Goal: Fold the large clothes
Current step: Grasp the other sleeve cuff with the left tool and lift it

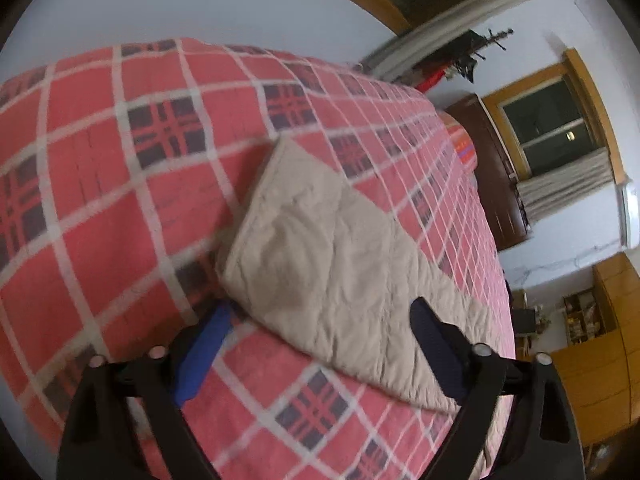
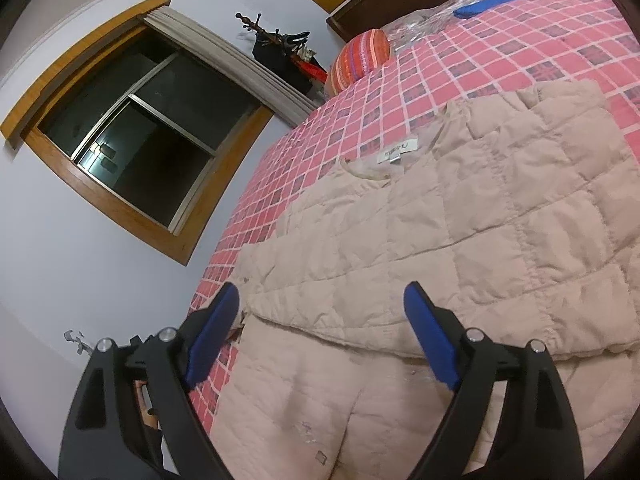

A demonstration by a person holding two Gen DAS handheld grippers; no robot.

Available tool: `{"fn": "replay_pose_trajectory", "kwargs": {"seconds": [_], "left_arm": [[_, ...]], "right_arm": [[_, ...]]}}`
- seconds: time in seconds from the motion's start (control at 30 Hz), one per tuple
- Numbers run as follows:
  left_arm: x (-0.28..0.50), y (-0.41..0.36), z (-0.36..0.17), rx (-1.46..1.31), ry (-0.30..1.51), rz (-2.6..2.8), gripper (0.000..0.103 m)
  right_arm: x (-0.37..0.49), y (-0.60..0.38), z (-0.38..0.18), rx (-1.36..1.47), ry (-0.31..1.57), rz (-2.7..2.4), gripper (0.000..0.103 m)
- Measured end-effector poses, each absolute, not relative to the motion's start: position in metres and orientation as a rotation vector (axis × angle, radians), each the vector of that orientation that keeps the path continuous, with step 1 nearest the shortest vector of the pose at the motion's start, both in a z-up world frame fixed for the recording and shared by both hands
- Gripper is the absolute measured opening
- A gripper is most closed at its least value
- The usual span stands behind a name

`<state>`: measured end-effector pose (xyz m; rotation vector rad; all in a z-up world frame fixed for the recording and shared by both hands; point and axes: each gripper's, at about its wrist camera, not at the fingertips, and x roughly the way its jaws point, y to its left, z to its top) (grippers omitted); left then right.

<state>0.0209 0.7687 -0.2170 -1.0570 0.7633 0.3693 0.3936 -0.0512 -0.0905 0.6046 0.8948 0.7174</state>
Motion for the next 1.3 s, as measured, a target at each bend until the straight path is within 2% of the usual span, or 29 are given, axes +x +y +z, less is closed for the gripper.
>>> {"fn": "replay_pose_trajectory", "kwargs": {"seconds": [0.03,0.07,0.1,0.2,0.5,0.63,0.83,1.07,1.3], "left_arm": [[0.025,0.769,-0.22,-1.058,0.791,0.38,0.039],[0.026,0.768,-0.221,-1.049,0.8,0.39,0.022],[0.027,0.768,-0.221,-1.032,0.809,0.404,0.015],[0.026,0.765,-0.206,-1.007,0.768,0.399,0.008],[0.048,0.717,-0.093,-0.795,0.612,0.249,0.006],[0.083,0.675,-0.047,-0.677,0.603,0.167,0.006],[0.136,0.596,-0.006,-0.528,0.612,0.041,0.006],[0.176,0.496,0.005,-0.345,0.648,-0.074,0.006],[0.208,0.423,-0.03,-0.274,0.736,-0.192,0.006]], "right_arm": [[0.393,-0.053,-0.091,0.606,0.893,0.715,0.084],[0.393,-0.054,-0.091,0.609,0.893,0.712,0.084],[0.393,-0.055,-0.092,0.615,0.894,0.709,0.084],[0.394,-0.056,-0.096,0.611,0.902,0.702,0.084],[0.391,-0.051,-0.089,0.603,0.902,0.695,0.084],[0.386,-0.047,-0.083,0.597,0.9,0.695,0.084],[0.382,-0.049,-0.078,0.597,0.896,0.673,0.084],[0.377,-0.055,-0.076,0.618,0.894,0.657,0.084],[0.374,-0.06,-0.075,0.613,0.893,0.646,0.084]]}}
